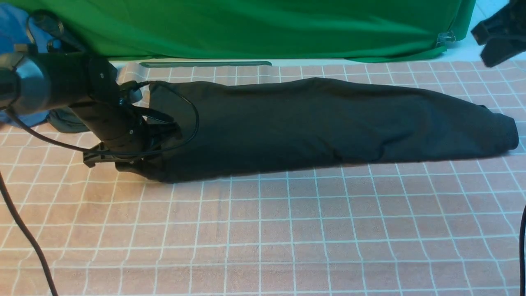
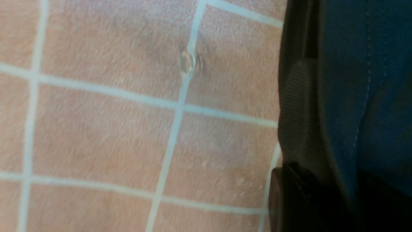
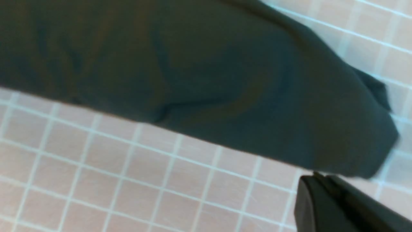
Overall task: Fold a long-sleeved shirt over a pink coffee tablecloth.
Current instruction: 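Pull the folded dark garment lengthwise by its ends to straighten it flat on the table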
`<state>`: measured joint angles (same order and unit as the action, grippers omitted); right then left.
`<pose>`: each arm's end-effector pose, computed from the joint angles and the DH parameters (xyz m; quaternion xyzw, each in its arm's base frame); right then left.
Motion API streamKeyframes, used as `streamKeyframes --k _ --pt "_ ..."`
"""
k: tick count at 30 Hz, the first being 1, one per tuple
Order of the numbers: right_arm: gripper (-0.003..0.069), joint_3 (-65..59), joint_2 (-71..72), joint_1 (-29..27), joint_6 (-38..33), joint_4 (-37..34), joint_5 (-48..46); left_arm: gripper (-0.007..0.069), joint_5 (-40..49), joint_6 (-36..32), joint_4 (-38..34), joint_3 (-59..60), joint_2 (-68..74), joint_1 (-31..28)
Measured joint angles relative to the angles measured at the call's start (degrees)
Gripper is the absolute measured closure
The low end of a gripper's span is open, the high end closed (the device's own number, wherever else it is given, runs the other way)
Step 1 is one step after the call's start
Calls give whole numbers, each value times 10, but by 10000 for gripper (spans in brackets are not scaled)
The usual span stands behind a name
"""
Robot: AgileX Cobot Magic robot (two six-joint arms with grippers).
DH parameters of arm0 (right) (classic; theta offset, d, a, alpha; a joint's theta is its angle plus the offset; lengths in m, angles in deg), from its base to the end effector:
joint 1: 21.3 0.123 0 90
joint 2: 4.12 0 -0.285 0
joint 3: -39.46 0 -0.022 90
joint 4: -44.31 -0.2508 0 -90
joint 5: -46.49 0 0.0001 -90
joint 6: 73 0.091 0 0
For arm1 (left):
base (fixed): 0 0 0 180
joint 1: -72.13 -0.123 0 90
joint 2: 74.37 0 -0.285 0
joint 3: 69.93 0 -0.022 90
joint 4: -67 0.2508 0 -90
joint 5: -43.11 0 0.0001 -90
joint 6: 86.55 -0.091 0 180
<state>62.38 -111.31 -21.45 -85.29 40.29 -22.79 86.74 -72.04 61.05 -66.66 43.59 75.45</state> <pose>0.3720 0.0050 0.3609 -0.0983 0.9679 0.0098 0.2311 0.3823 -0.0287 0.1759 -0.1289 0.9821 -0.0603 0.1237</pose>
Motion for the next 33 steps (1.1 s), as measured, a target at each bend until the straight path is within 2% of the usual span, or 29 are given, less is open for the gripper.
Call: streamKeyframes --k 5,8,11,14,16,17,19,23,28,33 --pt "608 -1 -2 -62 66 11 -3 428 17 -3 44 1 -38 -4" --pt "566 -1 -9 -94 80 9 -4 428 21 -3 73 1 -47 -9" --pt "439 -2 -30 -115 82 7 -5 428 25 -3 86 1 -47 -16" --pt "266 -10 -61 -117 83 3 -5 428 26 -3 91 1 -47 -21" --pt "211 -12 -77 -117 83 -1 -6 428 26 -3 95 1 -47 -22" --pt "136 -12 -97 -117 83 -7 -6 428 26 -3 99 1 -47 -22" --pt "73 -12 -130 -117 83 -19 -7 428 26 -3 100 1 -47 -22" --pt "41 -12 -182 -117 81 -46 -7 428 26 -3 101 1 -47 -22" --pt "36 -12 -228 -117 71 -84 7 428 25 -3 101 1 -47 -22" --pt "43 -12 -259 -117 62 -87 11 428 25 -3 101 1 -47 -22"
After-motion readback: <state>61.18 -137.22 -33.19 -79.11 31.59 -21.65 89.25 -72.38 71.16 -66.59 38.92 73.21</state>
